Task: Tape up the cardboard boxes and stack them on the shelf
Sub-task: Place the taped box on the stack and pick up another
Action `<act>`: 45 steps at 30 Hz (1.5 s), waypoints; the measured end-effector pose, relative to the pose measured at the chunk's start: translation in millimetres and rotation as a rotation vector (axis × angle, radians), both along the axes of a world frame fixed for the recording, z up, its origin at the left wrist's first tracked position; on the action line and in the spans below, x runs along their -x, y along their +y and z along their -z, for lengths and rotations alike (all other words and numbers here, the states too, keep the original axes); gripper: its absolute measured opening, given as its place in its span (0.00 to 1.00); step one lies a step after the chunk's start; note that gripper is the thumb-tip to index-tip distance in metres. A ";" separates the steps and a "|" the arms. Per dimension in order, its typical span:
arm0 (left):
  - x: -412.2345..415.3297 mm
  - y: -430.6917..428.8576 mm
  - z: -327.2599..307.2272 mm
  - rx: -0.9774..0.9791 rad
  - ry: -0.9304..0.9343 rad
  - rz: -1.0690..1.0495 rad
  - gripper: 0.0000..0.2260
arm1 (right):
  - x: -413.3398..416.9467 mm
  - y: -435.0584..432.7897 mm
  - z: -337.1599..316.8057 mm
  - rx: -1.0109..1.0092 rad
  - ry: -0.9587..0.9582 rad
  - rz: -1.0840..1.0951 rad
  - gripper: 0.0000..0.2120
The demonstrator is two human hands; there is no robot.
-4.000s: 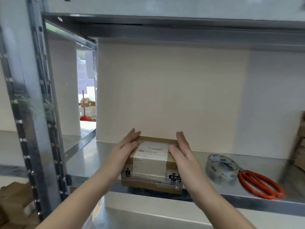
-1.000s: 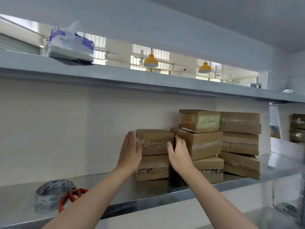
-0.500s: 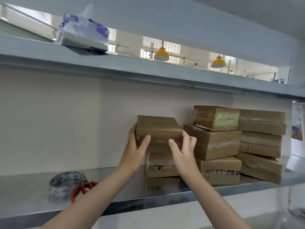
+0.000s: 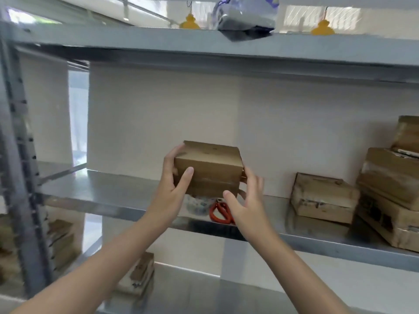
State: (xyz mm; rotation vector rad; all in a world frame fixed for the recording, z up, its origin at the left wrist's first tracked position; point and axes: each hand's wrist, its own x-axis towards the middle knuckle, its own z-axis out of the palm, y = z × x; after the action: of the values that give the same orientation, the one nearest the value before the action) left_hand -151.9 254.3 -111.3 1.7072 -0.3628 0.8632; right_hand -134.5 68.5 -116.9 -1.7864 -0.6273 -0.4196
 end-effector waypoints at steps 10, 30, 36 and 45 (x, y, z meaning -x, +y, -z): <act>-6.9 178.2 29.4 0.075 0.179 -0.081 0.16 | -31.4 162.5 12.9 0.248 -0.052 -0.030 0.31; -37.8 222.4 48.4 -0.068 0.217 -0.017 0.15 | -96.6 100.1 -12.3 1.119 0.213 0.230 0.48; -38.7 225.9 48.2 -0.060 0.278 0.052 0.16 | -110.5 110.5 -23.0 1.150 0.334 0.195 0.33; -29.1 226.6 33.7 -0.162 0.106 -0.156 0.16 | -104.5 112.6 -14.2 1.095 0.155 0.132 0.13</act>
State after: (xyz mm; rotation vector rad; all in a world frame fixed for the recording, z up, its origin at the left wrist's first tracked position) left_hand -122.8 480.9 -145.1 1.9429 -0.2350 0.8704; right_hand -30.0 181.1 -102.7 -2.8738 -0.6817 0.0222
